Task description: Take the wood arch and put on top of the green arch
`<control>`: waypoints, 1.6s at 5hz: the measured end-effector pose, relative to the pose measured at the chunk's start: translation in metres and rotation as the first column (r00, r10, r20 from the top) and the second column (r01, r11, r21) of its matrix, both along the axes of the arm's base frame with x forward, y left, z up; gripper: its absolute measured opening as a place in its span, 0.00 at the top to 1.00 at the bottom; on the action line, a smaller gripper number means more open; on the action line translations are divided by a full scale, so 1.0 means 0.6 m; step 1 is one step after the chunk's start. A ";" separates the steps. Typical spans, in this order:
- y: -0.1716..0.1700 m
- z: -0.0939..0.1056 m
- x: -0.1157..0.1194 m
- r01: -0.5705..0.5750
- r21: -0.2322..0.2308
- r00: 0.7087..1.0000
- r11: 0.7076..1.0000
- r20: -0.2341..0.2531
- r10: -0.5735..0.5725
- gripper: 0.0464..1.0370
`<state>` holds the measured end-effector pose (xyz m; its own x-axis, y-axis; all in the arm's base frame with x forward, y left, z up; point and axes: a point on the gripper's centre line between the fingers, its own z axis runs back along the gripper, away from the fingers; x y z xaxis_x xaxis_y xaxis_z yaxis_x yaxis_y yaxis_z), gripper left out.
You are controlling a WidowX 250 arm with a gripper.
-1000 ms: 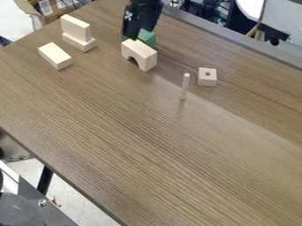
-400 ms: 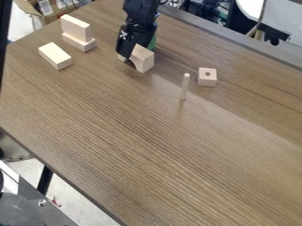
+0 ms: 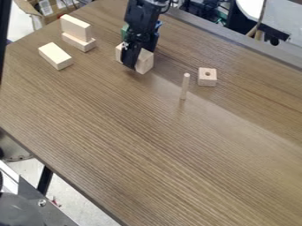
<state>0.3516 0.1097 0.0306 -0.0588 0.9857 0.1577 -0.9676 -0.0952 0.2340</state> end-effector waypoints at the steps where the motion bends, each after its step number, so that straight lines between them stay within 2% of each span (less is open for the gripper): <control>1: 0.015 -0.002 0.000 -0.018 0.000 1.000 1.000 0.019 0.018 0.42; 2: 0.016 0.000 0.000 -0.025 -0.017 0.999 1.000 0.038 0.026 0.42; 3: 0.020 0.011 0.000 -0.036 -0.046 0.999 0.998 0.032 0.037 0.42; 4: 0.025 0.039 0.015 -0.032 -0.044 0.998 0.999 0.049 0.034 0.42; 6: 0.034 0.075 0.036 -0.048 -0.040 0.994 0.998 0.092 0.051 0.42; 8: 0.040 0.081 0.057 -0.059 -0.053 0.993 0.997 0.098 0.064 0.42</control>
